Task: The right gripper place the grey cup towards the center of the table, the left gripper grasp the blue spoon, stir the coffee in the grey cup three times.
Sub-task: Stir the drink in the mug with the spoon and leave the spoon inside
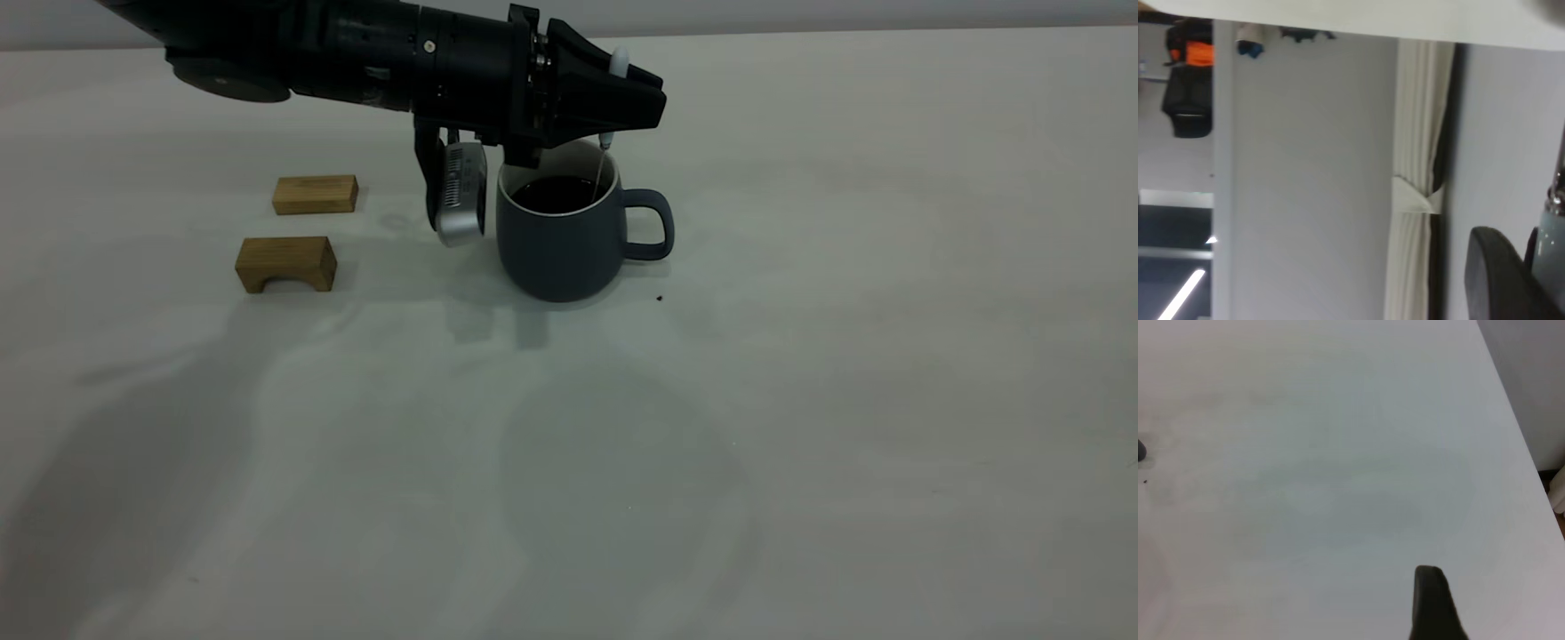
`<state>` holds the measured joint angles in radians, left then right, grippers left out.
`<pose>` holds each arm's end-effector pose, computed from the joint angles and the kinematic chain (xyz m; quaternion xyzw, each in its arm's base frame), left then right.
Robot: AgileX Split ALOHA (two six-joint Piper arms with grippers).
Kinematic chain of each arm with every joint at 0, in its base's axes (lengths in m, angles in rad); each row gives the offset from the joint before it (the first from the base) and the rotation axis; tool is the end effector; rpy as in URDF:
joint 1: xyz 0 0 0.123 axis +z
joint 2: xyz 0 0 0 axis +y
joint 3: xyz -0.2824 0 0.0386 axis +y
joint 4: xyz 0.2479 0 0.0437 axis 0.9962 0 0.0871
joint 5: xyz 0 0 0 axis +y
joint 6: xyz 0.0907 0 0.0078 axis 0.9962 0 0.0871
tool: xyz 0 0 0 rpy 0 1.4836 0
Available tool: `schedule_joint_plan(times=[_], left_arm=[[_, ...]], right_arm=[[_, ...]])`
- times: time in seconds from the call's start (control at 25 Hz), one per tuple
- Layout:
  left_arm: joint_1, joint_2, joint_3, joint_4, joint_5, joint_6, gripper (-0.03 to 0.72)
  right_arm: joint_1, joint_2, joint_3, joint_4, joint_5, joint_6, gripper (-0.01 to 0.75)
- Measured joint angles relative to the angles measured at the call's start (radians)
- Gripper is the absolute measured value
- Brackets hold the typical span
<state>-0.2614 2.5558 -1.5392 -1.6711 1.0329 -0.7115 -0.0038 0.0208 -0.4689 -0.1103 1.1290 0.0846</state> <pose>0.4227 -0.1937 0.0266 0.6309 -0.5305 0.4260 0.3729 -0.0019 -0.0091 0.2637 0.0415 0.8807 -0.0361 0.4705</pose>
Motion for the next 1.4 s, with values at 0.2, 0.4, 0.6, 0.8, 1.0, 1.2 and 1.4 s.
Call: schedule_joint_plan(times=[0.2, 0.4, 0.6, 0.8, 1.0, 1.2, 1.4], left_arm=[[0.046, 0.0, 0.0, 0.054, 0.012, -0.002, 0.132], [0.062, 0.0, 0.0, 0.008, -0.027, -0.002, 0.132], [0.061, 0.0, 0.0, 0.006, -0.028, -0.003, 0.132], [0.061, 0.021, -0.001, -0.001, -0.016, -0.003, 0.132], [0.061, 0.037, -0.001, -0.001, 0.019, -0.003, 0.132], [0.061, 0.038, -0.001, 0.0, 0.052, -0.003, 0.155], [0.061, 0.038, -0.001, 0.0, 0.068, 0.042, 0.326]], right_arm=[[0.0, 0.0, 0.0, 0.0, 0.0, 0.0, 0.511], [0.0, 0.0, 0.0, 0.0, 0.0, 0.0, 0.511], [0.0, 0.0, 0.0, 0.0, 0.0, 0.0, 0.511], [0.0, 0.0, 0.0, 0.0, 0.0, 0.0, 0.511], [0.0, 0.0, 0.0, 0.0, 0.0, 0.0, 0.511], [0.0, 0.0, 0.0, 0.0, 0.0, 0.0, 0.511], [0.0, 0.0, 0.0, 0.0, 0.0, 0.0, 0.511]])
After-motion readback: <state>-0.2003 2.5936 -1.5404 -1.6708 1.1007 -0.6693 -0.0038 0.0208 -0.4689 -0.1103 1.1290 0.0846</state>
